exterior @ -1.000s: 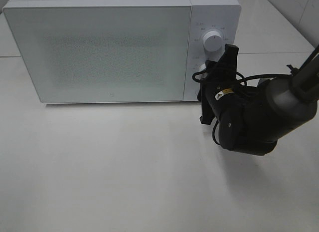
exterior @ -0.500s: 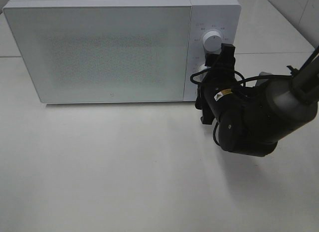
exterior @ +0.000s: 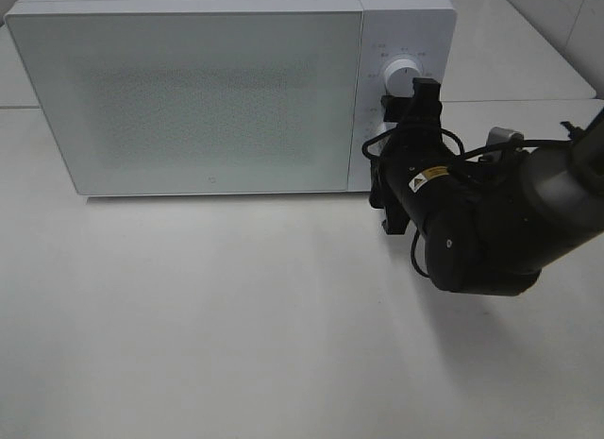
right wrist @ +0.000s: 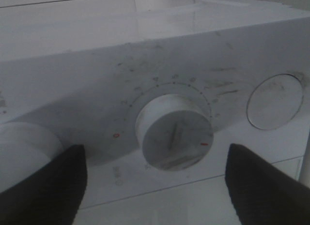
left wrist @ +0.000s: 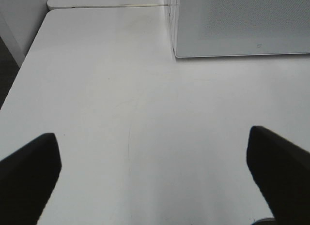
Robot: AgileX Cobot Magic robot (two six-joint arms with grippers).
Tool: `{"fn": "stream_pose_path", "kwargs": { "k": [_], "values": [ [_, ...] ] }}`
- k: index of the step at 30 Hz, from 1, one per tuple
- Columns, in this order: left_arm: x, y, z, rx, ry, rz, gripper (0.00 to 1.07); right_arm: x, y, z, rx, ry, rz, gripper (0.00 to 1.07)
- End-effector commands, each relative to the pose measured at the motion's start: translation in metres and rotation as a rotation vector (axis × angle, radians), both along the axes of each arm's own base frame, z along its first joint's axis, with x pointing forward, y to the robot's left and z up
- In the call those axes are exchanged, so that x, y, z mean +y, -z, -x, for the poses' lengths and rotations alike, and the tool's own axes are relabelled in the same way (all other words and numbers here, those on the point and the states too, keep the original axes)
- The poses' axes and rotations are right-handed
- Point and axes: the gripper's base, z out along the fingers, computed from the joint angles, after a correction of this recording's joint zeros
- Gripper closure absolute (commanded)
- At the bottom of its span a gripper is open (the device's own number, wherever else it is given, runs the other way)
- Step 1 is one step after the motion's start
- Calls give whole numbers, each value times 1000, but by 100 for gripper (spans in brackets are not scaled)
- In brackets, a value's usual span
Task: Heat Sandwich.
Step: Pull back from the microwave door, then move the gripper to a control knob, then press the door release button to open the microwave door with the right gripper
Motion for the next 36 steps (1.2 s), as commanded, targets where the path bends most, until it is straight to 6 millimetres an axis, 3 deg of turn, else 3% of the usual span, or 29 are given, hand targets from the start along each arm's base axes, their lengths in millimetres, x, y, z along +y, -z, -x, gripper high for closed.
{"fn": "stream_pose_path", "kwargs": {
  "k": [1,7,15,19,25,27,29,33,36],
  "values": [
    [-1,0,3,-39,-2,9,5,-3,-3,8,30,-49,53,31],
    [-1,0,3,-39,-2,9,5,-6,-2,25,122,-153,150,31],
    [-1,0,3,-39,-2,9,5,-5,-13,52,245,-429,429,31],
    [-1,0,3,-39,-2,9,5,-5,-24,67,290,-649,686,31],
    [-1,0,3,-39,-2,9,5,-10,-35,83,341,-848,901,31],
    [-1,0,3,-39,-2,9,5,-11,-43,90,355,-1020,1055,31],
    [-1,0,3,-39,-2,9,5,-11,-47,92,355,-1068,1090,31],
    [-1,0,3,-39,-2,9,5,-11,-61,104,407,-1418,1267,31],
    [-1,0,3,-39,-2,9,5,-12,-64,107,429,-1508,1291,31]
  ]
}}
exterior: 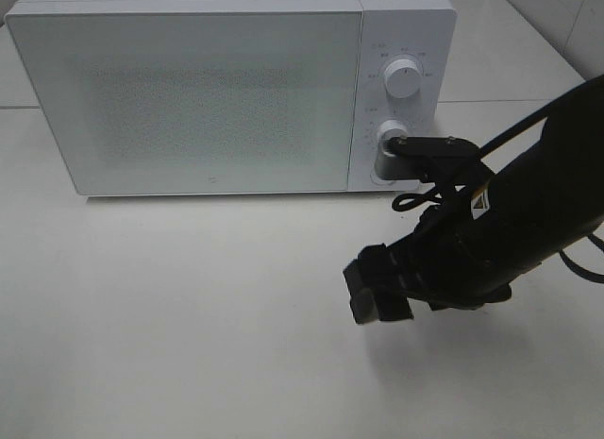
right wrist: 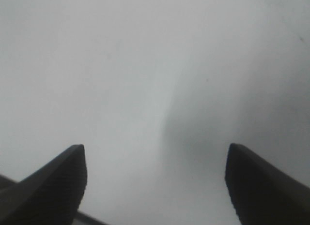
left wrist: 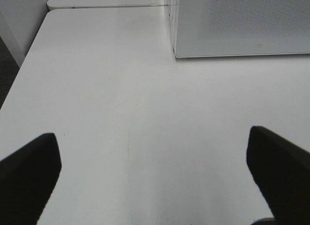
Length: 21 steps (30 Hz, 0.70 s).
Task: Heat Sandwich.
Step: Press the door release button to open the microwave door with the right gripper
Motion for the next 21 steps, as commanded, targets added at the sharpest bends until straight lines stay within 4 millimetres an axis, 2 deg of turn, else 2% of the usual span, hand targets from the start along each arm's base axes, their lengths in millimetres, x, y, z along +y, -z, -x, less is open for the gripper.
{"fn": "stream_pose_path", "kwargs": {
  "k": [1,6,12,14,15,17,19,21],
  "values": [
    [-1,0,3,-39,-2,9,5,-3,-7,7,91,-160,88,31],
    [-1,0,3,-39,-2,9,5,-7,-16,16,240,-251,164,31],
    [-1,0,3,-39,-2,9,5,-16,-27,25,289,-277,226,31],
    [-1,0,3,-39,-2,9,5,-20,-37,29,271,-280,236,31],
    [-1,0,3,-39,-2,9,5,-27,-51,35,233,-282,237,31],
    [-1,0,3,-39,-2,9,5,-30,-57,39,211,-281,237,31],
    [-1,0,3,-39,-2,9,5,-43,-78,51,141,-264,248,31],
    [-1,0,3,-39,-2,9,5,-47,-84,55,120,-258,247,31]
  ]
}}
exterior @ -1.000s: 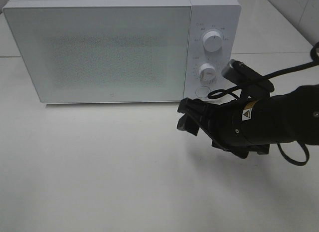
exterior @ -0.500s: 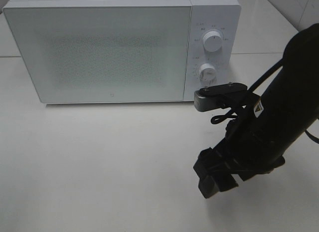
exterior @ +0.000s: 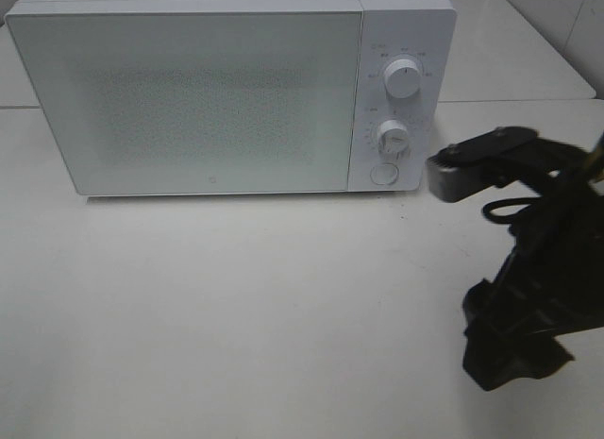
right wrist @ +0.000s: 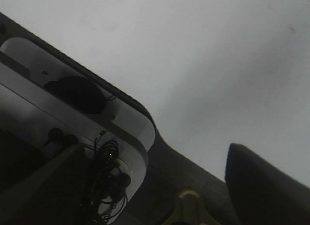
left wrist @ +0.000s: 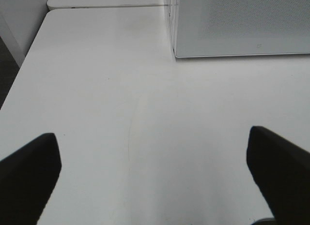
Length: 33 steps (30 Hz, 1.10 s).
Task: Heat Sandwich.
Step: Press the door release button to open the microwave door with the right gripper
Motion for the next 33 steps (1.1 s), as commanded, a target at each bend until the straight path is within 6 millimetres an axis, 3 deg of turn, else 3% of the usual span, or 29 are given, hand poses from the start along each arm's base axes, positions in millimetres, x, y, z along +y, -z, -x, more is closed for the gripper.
{"fn": "stream_pose_path", "kwargs": {
  "k": [1,4,10,13,22,33],
  "values": [
    [-1,0,3,-39,-2,9,5,-17,-23,15,-70,16,6,31],
    [-1,0,3,-39,-2,9,5,-36,-51,39,-192,19,-50,31],
    [-1,0,3,-39,-2,9,5,-57,-75,70,-340,39,-159,31],
    [-1,0,3,-39,-2,9,5,-78,-88,97,-467,53,-238,31],
    [-1,0,3,-39,-2,9,5,-110,-63,133,-661,255,-276,31],
    [-1,0,3,-39,-2,9,5,-120,-40,154,-814,475,-251,31]
  ]
}}
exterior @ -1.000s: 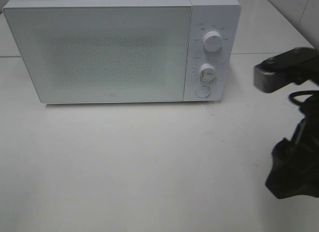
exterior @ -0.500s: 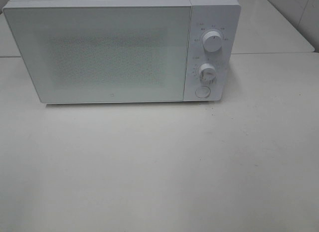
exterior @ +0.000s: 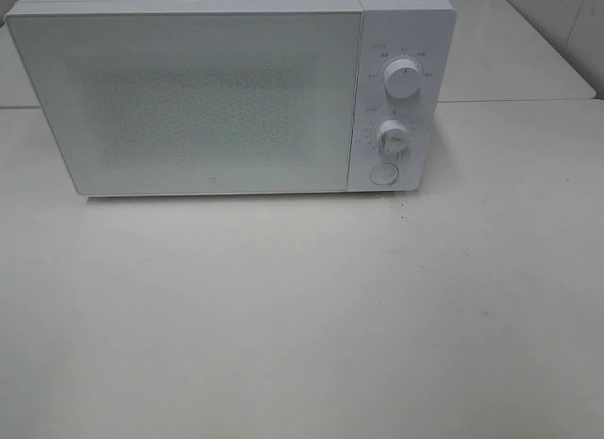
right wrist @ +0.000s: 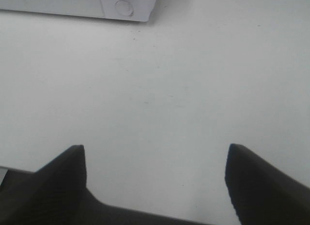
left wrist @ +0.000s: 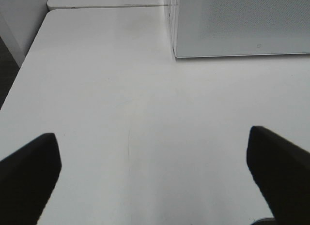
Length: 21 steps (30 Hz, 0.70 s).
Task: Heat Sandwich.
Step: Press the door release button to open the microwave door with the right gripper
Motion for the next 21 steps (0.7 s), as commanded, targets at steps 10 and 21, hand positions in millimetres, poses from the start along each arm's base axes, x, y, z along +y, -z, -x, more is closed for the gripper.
{"fn": "stream_pose_path", "kwargs": {
  "k": [10,21],
  "values": [
    [-1,0,3,-39,-2,9,5,-3,8,21,-174,205,8,31],
    [-1,0,3,-39,-2,9,5,-2,9,22,-176,223,11,31]
  ]
}}
